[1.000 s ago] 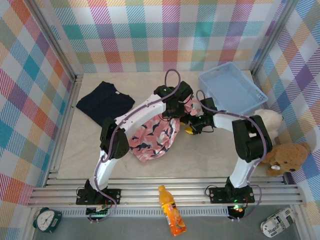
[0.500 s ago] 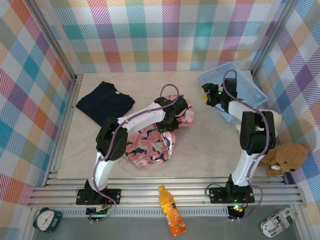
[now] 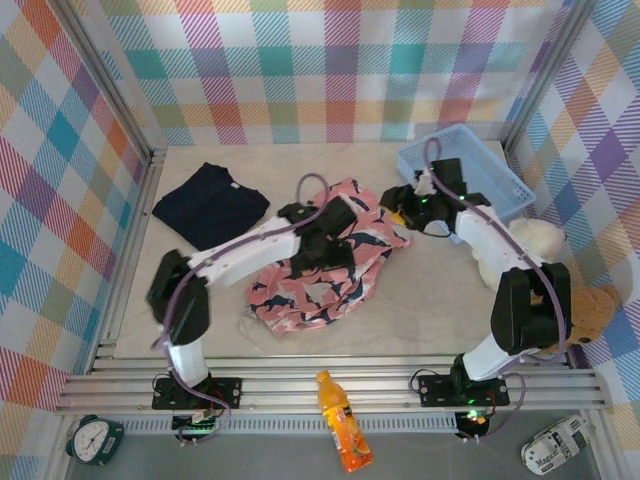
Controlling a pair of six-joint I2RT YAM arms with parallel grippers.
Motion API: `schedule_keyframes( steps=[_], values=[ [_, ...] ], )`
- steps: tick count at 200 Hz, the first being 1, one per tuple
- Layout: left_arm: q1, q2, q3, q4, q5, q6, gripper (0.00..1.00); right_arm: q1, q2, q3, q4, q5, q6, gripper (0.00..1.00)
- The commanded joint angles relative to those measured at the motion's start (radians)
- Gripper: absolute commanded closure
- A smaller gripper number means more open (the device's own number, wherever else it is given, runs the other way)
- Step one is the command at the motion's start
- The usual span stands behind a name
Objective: Fold and stack the mixed laundry pile
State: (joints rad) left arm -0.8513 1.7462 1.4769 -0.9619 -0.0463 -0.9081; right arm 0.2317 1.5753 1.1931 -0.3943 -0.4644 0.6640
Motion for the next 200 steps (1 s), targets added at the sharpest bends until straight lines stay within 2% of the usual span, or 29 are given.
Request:
schedule_keyframes(
  steps=[1, 23, 49, 88, 123, 145, 160, 172, 188, 200],
  values=[
    [0.017, -0.109, -0.221, 0.062, -0.039, -0.178, 0.04, 0.056, 0.068, -0.001, -0.076, 0.031, -0.110, 0.53],
    [0.034, -0.168, -0.370, 0.141, -0.098, -0.266, 0.04, 0.063, 0.207, 0.054, -0.083, 0.071, -0.150, 0.53],
    [0.054, -0.144, -0.444, 0.207, -0.133, -0.317, 0.04, 0.063, 0.357, 0.106, -0.120, 0.095, -0.178, 0.56],
    [0.130, -0.032, -0.457, 0.209, -0.206, -0.277, 0.03, 0.063, 0.342, 0.009, -0.118, 0.165, -0.147, 0.53],
    [0.286, 0.087, -0.349, 0.192, -0.232, -0.061, 0.00, 0.063, 0.219, -0.146, -0.099, 0.166, -0.071, 0.38],
    [0.343, 0.151, -0.153, 0.115, -0.281, 0.122, 0.00, 0.064, 0.143, -0.199, -0.056, 0.088, -0.026, 0.27],
    [0.347, 0.166, -0.010, 0.047, -0.283, 0.229, 0.00, 0.064, 0.105, -0.181, -0.077, 0.087, -0.027, 0.17],
    [0.348, 0.144, 0.064, 0.001, -0.257, 0.273, 0.00, 0.064, 0.078, -0.154, -0.102, 0.095, -0.040, 0.11],
    [0.350, 0.072, 0.079, -0.025, -0.221, 0.280, 0.00, 0.064, 0.050, -0.131, -0.121, 0.106, -0.066, 0.00],
    [0.359, 0.003, 0.027, -0.009, -0.177, 0.257, 0.00, 0.064, 0.044, -0.114, -0.147, 0.128, -0.078, 0.01]
  ],
)
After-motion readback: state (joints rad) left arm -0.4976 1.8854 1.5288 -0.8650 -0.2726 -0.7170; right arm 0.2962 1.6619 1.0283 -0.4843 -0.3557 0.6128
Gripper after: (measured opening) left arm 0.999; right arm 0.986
